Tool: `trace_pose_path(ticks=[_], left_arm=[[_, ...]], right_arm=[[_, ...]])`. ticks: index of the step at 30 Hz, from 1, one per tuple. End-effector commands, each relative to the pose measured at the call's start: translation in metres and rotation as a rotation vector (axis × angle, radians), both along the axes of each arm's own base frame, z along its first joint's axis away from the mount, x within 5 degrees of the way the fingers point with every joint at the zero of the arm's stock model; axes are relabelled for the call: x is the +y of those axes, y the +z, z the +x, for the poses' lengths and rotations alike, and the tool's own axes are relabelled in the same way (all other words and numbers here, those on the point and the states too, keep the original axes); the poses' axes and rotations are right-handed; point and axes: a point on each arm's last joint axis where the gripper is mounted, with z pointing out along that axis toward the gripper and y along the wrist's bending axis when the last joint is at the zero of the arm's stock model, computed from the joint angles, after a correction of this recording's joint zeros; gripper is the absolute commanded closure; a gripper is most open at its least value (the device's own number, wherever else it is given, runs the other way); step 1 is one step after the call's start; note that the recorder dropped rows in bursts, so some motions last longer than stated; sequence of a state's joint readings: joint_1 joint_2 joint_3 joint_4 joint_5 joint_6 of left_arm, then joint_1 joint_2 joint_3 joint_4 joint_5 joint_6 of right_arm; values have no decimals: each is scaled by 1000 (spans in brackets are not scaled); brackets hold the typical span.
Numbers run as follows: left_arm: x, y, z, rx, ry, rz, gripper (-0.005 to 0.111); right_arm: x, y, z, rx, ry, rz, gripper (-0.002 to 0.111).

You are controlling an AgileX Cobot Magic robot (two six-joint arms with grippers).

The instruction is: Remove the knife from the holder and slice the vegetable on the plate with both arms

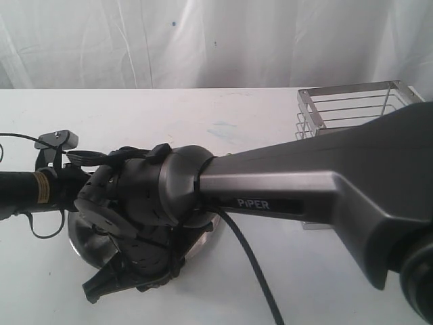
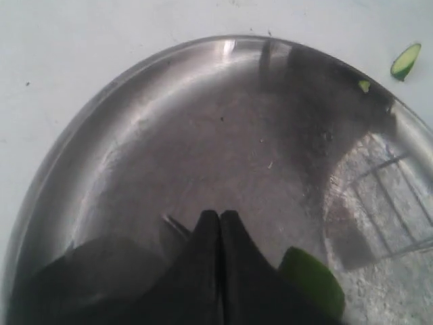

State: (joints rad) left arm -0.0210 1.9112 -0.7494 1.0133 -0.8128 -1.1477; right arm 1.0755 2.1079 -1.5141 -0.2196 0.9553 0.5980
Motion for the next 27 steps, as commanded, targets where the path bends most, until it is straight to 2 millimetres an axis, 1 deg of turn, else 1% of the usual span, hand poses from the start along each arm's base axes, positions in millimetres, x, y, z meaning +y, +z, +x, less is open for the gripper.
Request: trace_pose_path(ticks=[1, 3, 5, 8, 12, 15, 17, 19, 23, 27], left_arm=[[-1, -15, -3, 53, -32, 30, 107], [-2, -17, -5, 72, -40, 22, 107], [-4, -14, -5, 57, -52, -7, 107], [-10, -7, -3, 1, -70, -100, 107], [-8, -11, -3, 14, -64, -72, 107], [-8, -19, -5, 46, -86, -45, 107], [-11, -25, -8, 92, -97, -6, 107], [-17, -27, -10, 106, -120, 22, 107], [-27, -26, -13, 95, -166, 10, 107], [-32, -21, -13, 72, -191, -48, 107]], right_arm=[[-4, 0, 3, 8, -10, -15, 108], [-4, 0, 3, 10, -12, -16, 108], [-5, 0, 2, 12, -13, -20, 108], [-5, 0, 2, 12, -13, -20, 108], [-5, 0, 2, 13, -13, -23, 108], [-5, 0, 2, 13, -9, -29, 108], [-8, 0, 0, 40, 3, -59, 108], [-9, -1, -4, 84, 28, -83, 108], [-11, -1, -10, 158, 69, -100, 108], [-8, -2, -16, 215, 99, -70, 108]])
